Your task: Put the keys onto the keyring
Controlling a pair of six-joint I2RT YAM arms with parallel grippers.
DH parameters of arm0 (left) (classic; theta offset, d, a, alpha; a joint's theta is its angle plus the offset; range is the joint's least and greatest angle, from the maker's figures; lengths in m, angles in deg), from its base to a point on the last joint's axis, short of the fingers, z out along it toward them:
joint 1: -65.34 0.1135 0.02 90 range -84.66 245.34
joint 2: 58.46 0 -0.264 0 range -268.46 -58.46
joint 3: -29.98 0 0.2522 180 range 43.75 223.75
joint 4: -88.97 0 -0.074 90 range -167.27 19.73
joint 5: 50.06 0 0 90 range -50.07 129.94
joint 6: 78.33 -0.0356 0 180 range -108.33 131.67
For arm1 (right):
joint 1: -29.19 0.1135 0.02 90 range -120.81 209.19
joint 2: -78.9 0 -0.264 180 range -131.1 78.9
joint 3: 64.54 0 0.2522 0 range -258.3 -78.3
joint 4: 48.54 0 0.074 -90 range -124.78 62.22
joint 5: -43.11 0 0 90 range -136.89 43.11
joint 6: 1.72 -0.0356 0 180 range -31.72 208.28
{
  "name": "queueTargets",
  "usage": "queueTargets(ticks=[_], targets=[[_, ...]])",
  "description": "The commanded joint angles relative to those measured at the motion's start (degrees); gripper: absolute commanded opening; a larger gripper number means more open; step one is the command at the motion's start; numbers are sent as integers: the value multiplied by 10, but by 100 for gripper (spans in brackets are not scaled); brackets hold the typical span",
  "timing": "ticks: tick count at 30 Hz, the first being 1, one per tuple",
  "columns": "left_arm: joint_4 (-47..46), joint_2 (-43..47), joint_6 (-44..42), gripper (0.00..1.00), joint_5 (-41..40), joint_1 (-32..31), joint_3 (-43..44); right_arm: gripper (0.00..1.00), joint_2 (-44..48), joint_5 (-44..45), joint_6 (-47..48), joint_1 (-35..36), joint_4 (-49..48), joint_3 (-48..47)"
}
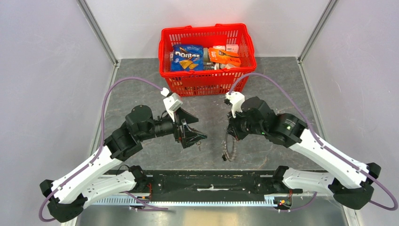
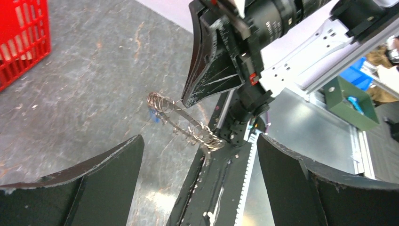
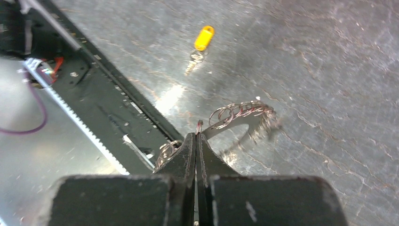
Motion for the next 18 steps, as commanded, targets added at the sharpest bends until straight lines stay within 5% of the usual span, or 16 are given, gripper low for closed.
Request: queueTargets(ticks=[1,15,16,18], targets=[[-90,3,50,97,63,-1,-14,0,24,-87,27,2,18,-80],[-258,4,118,97,146,-1,-45,0,26,-259,42,2,48,-173],[-268,4,124,97,148,-40,-47,0,25,-268,40,2,46,-175],[-292,0,139,97,156,-2,-53,0,24,-284,37,3,39,-178]])
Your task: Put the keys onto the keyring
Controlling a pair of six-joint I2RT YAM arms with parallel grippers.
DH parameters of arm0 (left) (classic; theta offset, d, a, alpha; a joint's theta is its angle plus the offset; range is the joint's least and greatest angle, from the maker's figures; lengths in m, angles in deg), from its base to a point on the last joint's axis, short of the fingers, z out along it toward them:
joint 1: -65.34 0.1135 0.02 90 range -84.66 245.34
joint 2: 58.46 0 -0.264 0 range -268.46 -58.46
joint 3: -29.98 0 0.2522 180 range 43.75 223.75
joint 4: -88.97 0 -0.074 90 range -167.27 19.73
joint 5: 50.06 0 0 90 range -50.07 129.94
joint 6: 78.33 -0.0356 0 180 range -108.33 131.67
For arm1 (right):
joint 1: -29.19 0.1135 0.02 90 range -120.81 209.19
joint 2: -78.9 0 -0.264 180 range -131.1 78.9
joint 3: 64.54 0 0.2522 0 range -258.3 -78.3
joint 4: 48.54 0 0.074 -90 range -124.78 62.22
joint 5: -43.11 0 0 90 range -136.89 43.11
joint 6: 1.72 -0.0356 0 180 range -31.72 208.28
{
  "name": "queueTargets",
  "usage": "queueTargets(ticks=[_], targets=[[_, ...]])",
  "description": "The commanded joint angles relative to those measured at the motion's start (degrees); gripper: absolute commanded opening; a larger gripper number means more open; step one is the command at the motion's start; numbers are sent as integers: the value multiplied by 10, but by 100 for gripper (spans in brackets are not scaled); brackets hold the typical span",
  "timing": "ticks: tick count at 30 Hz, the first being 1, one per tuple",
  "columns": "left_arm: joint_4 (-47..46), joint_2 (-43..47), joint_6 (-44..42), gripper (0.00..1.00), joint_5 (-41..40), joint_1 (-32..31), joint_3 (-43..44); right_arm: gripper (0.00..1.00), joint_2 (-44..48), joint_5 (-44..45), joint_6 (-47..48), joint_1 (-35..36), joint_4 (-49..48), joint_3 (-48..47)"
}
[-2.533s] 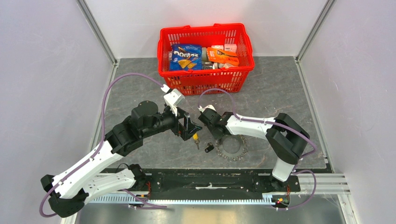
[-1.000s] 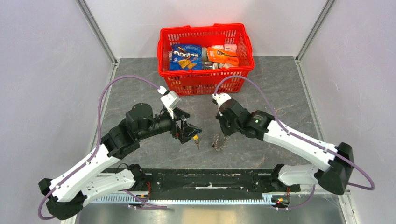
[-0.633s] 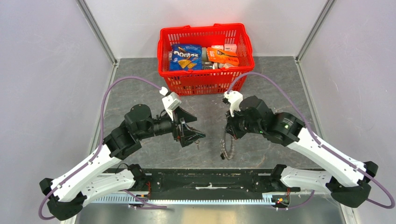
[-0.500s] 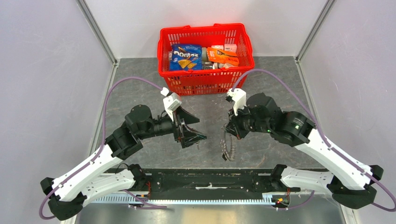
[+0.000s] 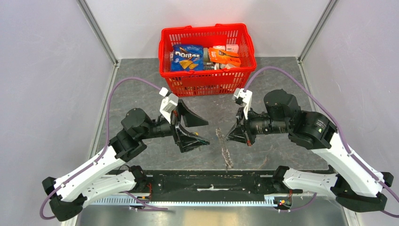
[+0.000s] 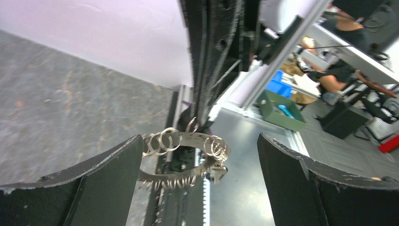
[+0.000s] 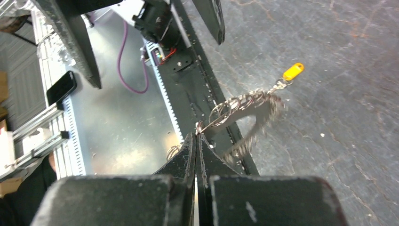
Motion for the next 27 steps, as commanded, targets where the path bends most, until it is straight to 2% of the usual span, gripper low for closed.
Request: queueTargets(ticks=[1,11,18,24,27], targets=[[-98,5,54,97,39,9,-12,0,1,-68,3,2,-24,-34],[-180,-27,116,91,66,9,-25,0,0,-90,-17,2,-82,-40],[-198,-38,136,80,81,9,-21,0,-18,-86,-11,2,-101,-59],[-198,-47,145,75,90,10,-19,0,-35,-88,-5,2,-108,-80],[-199,-48,146,66,94,9,-19,0,-44,-88,-4,2,-112,-86]])
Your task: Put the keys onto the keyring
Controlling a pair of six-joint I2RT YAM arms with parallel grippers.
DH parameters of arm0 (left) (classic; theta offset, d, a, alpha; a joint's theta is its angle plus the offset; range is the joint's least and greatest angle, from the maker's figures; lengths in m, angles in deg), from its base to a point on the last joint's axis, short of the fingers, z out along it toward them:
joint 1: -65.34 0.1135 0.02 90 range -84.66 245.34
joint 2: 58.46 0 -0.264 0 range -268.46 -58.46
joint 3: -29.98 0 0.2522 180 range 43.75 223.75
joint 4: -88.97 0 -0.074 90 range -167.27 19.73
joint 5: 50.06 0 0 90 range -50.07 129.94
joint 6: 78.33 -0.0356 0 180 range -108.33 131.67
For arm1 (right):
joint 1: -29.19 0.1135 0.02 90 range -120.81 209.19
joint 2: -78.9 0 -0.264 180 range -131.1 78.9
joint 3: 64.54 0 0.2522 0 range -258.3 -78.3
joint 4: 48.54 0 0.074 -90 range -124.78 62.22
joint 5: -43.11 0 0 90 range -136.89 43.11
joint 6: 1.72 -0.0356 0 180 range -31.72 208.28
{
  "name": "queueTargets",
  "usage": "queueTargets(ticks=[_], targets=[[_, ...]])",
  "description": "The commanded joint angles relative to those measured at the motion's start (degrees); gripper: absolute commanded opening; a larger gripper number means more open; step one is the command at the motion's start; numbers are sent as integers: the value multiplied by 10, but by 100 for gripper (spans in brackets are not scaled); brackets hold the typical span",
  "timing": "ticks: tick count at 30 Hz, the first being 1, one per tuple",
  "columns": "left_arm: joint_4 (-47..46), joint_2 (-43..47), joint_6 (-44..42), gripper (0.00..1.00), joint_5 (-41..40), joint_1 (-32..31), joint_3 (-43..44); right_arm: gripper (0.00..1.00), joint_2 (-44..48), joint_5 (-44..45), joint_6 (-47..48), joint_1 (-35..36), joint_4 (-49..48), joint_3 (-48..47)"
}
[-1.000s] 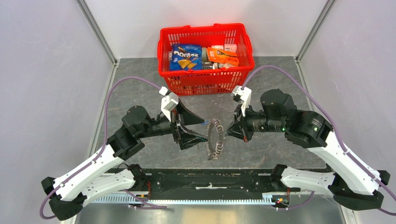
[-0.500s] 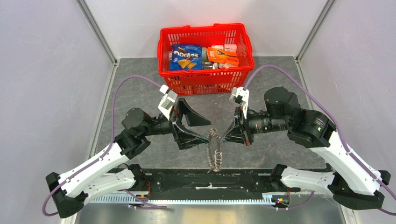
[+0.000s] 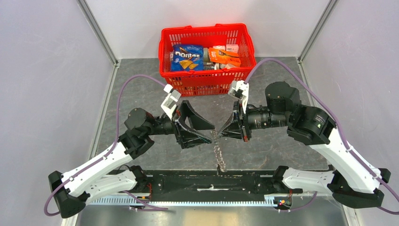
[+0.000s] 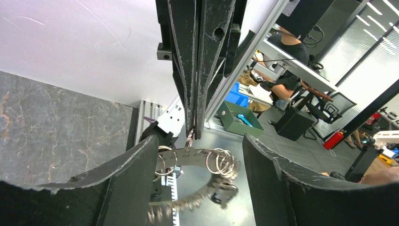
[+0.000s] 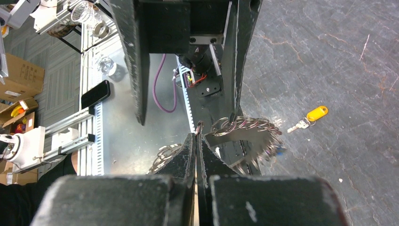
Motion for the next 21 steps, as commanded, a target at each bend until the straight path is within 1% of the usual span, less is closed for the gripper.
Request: queueTargets(ticks=[1,9,14,21], targets=[[-29,-1,22,64,21,1,6,0,-6,-15,7,2,-49,-32],[-31,3,20,43,29,1,6,0,-11,-13,7,2,-50,-34],[-33,4,20,37,34,2,7,0,-7,-11,6,2,-51,-34],[-34,6,22,30,37,1,4,0,0,-11,4,2,-55,-35]])
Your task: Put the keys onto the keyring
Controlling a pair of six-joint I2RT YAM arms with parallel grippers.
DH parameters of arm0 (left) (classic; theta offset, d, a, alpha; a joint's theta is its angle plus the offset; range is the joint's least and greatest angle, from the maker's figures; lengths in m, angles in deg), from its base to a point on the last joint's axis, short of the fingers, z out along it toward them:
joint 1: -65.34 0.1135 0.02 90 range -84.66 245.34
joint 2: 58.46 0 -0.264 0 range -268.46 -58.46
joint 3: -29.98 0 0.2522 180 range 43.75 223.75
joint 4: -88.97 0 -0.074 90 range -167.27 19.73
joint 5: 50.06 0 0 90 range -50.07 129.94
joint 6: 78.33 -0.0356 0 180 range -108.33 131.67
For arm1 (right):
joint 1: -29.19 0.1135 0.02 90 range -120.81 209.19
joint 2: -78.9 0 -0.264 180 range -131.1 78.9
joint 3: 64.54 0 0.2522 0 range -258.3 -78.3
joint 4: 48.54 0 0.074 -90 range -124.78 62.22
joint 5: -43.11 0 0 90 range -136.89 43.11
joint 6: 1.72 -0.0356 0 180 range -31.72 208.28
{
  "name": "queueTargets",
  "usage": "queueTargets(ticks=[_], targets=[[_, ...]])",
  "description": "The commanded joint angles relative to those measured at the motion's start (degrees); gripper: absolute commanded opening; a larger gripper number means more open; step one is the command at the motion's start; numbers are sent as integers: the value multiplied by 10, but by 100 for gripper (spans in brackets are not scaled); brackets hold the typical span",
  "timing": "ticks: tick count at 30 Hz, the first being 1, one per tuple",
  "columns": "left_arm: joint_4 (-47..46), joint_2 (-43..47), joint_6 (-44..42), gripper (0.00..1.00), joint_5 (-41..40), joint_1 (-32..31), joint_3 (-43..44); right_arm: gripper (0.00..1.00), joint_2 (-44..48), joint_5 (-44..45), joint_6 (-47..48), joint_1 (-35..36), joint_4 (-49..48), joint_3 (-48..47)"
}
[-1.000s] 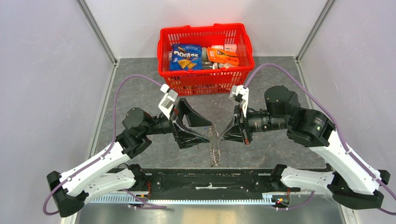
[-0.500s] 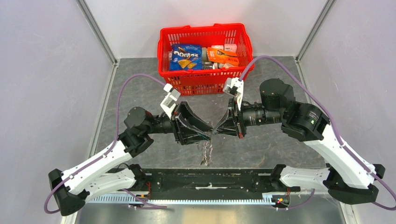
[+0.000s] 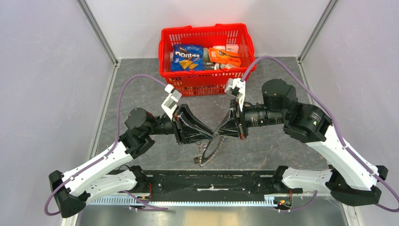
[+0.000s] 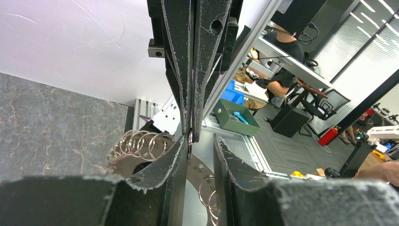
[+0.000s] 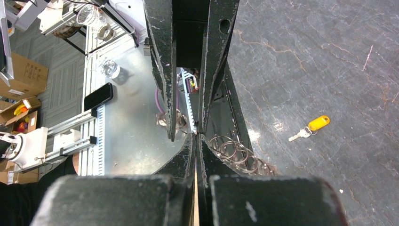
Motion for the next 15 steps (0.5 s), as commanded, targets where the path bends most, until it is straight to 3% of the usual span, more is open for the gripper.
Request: queueTargets(ticks=[1,15], targets=[[-26,9,16,29,23,1,3,0,16,-1,4,2,-39,-27],[-33,4,19,12,24,1,5,0,26,-23,-4,2,-43,-27]])
